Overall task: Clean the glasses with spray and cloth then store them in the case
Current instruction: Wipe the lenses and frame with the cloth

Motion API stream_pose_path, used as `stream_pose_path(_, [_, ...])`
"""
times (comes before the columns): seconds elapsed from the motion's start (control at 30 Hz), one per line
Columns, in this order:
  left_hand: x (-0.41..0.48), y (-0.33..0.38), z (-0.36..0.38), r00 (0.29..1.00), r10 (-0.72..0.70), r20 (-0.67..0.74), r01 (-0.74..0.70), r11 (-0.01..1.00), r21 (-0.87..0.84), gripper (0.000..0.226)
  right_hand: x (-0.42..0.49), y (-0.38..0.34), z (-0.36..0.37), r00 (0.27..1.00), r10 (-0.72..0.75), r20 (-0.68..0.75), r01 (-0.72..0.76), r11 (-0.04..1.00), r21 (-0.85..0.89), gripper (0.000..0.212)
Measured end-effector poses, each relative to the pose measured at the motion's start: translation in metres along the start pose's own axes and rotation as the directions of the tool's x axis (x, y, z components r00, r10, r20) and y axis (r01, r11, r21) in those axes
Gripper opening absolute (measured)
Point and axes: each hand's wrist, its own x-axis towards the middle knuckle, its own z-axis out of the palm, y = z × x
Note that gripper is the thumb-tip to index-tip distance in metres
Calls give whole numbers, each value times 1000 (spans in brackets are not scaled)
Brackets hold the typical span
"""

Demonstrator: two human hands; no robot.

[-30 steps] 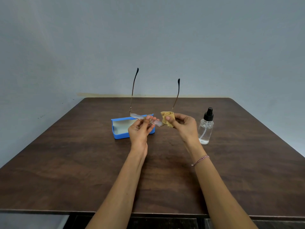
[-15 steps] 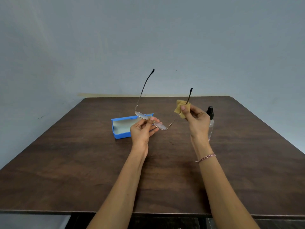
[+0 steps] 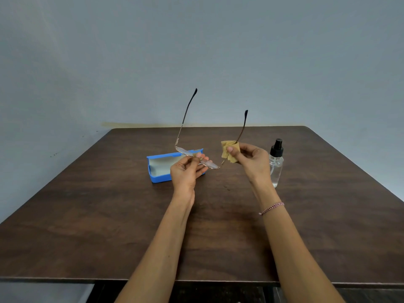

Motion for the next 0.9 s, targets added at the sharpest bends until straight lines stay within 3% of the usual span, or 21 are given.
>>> stream_pose_path(0.23, [5,0,-4,998,-66,-5,66,993,96,9,-3,-13,-3,979,-114,-168,141,977,160,6])
stream_pose_path(0.47, [6,1,-5,997,-79,-4,79,988,133,11,-8,-21,-4,944,-223,-245,283,927,245,17])
stream_pose_path(0.7, [6,4,-5,999,-51,-1,51,997,52,8,-4,-11,-2,949,-239,-206,270,952,143,20])
stream_pose_path(0.9, [4,6,-3,997,-32,-67,23,992,-126,6,-3,2,10,994,-103,20,104,994,-43,18])
